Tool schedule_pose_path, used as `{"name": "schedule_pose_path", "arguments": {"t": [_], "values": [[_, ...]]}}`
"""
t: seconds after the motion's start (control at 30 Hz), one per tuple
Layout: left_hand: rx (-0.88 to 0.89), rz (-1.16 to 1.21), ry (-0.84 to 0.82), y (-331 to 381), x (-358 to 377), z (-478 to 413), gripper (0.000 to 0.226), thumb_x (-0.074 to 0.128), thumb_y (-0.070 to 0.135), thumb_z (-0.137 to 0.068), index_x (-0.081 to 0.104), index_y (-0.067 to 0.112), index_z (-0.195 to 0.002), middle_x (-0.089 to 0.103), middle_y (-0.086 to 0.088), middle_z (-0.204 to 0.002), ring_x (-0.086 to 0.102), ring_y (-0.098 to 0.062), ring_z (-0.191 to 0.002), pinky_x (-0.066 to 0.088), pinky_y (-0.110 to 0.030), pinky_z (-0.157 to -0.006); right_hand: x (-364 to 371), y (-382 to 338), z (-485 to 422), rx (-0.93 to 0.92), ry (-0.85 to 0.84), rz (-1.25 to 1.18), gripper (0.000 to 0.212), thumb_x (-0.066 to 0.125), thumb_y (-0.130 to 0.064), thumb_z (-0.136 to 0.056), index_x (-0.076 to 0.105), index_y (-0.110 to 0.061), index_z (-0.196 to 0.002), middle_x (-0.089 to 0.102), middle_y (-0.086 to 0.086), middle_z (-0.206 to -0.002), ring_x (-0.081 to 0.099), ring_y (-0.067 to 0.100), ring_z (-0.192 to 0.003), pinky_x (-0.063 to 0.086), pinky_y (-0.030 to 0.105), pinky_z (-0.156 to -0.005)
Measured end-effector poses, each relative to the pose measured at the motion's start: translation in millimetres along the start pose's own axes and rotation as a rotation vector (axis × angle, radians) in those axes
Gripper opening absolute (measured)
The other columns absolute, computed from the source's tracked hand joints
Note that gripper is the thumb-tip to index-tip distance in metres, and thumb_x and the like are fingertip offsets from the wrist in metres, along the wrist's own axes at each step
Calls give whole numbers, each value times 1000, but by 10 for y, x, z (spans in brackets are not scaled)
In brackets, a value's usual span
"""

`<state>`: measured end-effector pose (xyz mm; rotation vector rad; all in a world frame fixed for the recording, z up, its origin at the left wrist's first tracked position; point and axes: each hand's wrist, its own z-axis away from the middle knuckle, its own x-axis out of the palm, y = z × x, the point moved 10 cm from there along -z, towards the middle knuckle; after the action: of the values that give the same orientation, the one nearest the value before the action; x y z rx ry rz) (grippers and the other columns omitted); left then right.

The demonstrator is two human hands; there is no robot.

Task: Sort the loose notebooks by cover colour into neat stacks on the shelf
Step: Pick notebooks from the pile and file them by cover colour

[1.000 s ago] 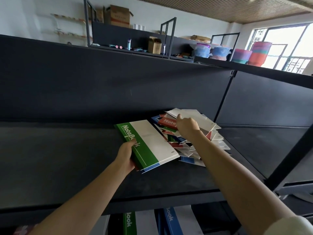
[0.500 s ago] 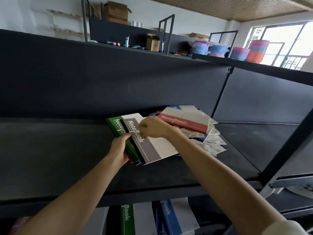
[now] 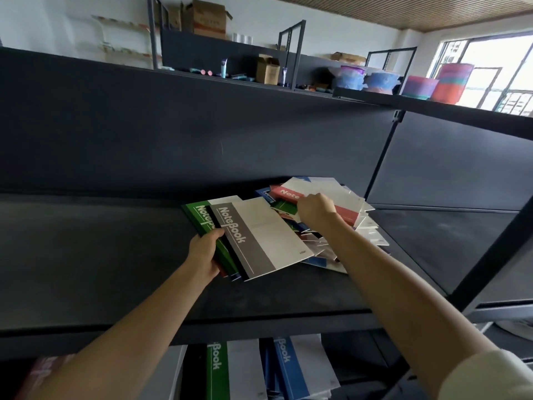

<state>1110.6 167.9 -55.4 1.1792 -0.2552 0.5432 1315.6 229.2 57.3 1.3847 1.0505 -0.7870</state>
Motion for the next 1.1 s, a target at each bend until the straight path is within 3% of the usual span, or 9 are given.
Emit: {"name": "schedule_pose_path", "arguments": {"t": [0.17,0.33,0.47,0.53,0.6,0.77,0.83,0.97,1.1], "values": [[21,18,43,-23,-38,85,36,56,9,-92,51,10,-127,63,-9,-92,61,-24,-79,48,-36,-62,-196,-49,68,49,71,-31,34,48,-12,-97,46,-2,-129,60,11,-118,62,23,-102,52,28,-82],[64,79,85,-35,-100,255,29,58,9,-90,52,14,-118,63,-7,-88,62,-22,-75,48,-32,-57,-606,-1035,292,-229,109,-99,58,42,-6,-95,22,-20,-149,57,7,-115,61,29,-99,47,36,-66],[145,130,136,85,-340,437,25,57,6,-90,57,9,-115,63,-9,-86,63,-23,-75,49,-32,-57,-897,-1782,686,-376,154,-180,26,46,-18,-95,58,-10,-117,62,8,-108,61,25,-89,41,31,-65],[190,152,171,182,-558,524,23,56,7,-92,57,9,-114,63,-10,-90,63,-24,-78,50,-33,-59,-927,-2043,772,-451,165,-241,26,43,-26,-97,61,-12,-109,61,5,-97,54,20,-76,42,31,-64],[237,193,188,299,-792,625,24,53,4,-92,55,7,-116,63,-11,-94,63,-24,-81,52,-35,-64,-893,-2186,783,-477,85,-425,33,37,-33,-98,61,-14,-110,62,6,-105,56,22,-83,48,34,-74],[259,204,219,577,-1382,915,5,54,7,-92,58,6,-96,63,-10,-85,63,-22,-74,51,-35,-63,-742,-2026,643,-180,-72,-661,55,50,-51,-88,45,-23,-135,45,10,-135,43,34,-123,39,49,-101],[250,172,212,649,-1613,1033,5,53,9,-93,59,8,-93,65,-10,-86,64,-22,-75,51,-34,-61,-649,-1988,668,-46,-137,-794,60,55,-52,-85,50,-10,-127,55,10,-124,53,31,-112,45,38,-91],[216,114,204,664,-2078,1319,15,53,15,-94,59,6,-104,66,-9,-90,65,-21,-76,52,-31,-58,-470,-2383,1016,25,-331,-1186,32,70,-32,-83,57,-4,-77,55,7,-78,53,18,-68,38,27,-60],[135,67,173,528,-2549,1564,28,48,24,-98,59,7,-116,67,-12,-103,66,-23,-87,53,-33,-64,-305,-2827,1450,160,-355,-1349,27,74,-18,-80,62,4,-91,64,13,-92,62,27,-84,46,32,-69]]}}
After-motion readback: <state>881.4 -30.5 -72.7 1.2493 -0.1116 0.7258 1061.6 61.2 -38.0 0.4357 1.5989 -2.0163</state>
